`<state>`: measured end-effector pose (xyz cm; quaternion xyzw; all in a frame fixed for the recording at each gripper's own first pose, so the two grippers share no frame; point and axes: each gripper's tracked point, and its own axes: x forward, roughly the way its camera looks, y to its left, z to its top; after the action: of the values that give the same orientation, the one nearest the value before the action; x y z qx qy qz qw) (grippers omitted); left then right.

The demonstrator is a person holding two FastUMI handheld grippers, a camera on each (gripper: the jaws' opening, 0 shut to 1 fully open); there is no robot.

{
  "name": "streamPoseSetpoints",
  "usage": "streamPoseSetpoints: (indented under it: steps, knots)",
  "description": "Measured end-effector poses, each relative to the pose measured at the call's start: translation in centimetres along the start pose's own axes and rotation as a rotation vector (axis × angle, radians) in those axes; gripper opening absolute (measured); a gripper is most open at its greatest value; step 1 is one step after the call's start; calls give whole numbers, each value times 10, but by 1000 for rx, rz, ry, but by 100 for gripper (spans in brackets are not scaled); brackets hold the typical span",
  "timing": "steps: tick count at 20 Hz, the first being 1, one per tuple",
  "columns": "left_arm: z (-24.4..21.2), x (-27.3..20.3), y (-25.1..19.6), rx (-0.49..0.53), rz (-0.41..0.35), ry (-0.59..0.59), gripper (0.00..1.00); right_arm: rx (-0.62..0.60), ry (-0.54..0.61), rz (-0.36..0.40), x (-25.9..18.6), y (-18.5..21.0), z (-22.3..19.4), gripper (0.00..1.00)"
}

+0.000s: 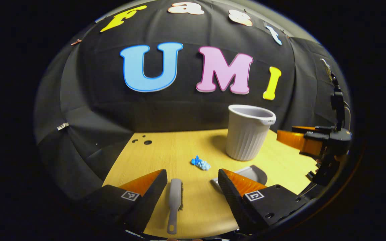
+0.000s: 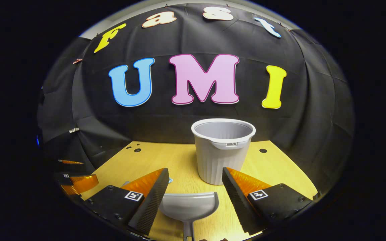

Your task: Pick up the small broom and dustpan from the desktop, sweep the trash into the dustpan with the broom, and then empty the trash into the garbage bin.

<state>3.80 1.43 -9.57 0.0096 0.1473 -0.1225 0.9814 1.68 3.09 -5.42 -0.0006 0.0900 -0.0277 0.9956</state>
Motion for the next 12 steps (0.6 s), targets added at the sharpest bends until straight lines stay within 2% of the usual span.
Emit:
streamPoseSetpoints:
  steps: [5, 7, 12]
  knots:
    - [-63, 13, 20, -23, 17, 223, 98, 14, 51, -26, -3, -9, -20, 98]
    - [-87, 19, 26, -24, -2, 303, 98, 3, 96, -45, -3, -14, -32, 98]
    - [-134, 36, 48, -38, 3, 496, 98, -3, 175, -42, -4, -10, -56, 98]
